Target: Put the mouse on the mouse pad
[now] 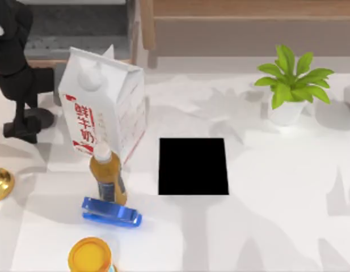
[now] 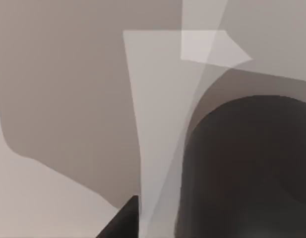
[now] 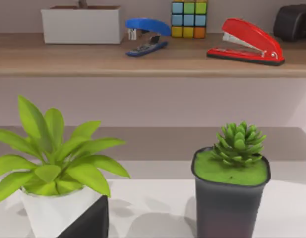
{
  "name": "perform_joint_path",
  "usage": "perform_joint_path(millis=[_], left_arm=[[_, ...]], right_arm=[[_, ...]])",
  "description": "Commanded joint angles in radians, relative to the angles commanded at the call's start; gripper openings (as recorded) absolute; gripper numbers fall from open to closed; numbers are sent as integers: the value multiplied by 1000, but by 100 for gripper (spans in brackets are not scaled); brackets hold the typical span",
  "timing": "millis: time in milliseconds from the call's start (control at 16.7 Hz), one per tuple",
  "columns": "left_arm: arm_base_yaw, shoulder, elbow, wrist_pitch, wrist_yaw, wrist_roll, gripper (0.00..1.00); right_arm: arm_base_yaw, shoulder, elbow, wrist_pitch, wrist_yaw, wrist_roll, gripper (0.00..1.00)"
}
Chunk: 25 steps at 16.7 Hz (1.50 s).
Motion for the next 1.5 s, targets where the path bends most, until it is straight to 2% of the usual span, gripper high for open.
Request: perform_joint_path(millis=[420, 900, 1200, 1500], left_arm=[[0, 0, 0, 0, 0, 0, 2], [0, 0, 0, 0, 0, 0, 0], [3, -63, 9, -85, 2, -24, 0], [4, -95, 154, -236, 4, -36, 0]], right_arm=[[0, 0, 0, 0, 0, 0, 100], [0, 0, 0, 0, 0, 0, 100], [0, 0, 0, 0, 0, 0, 100], [0, 0, 0, 0, 0, 0, 100]])
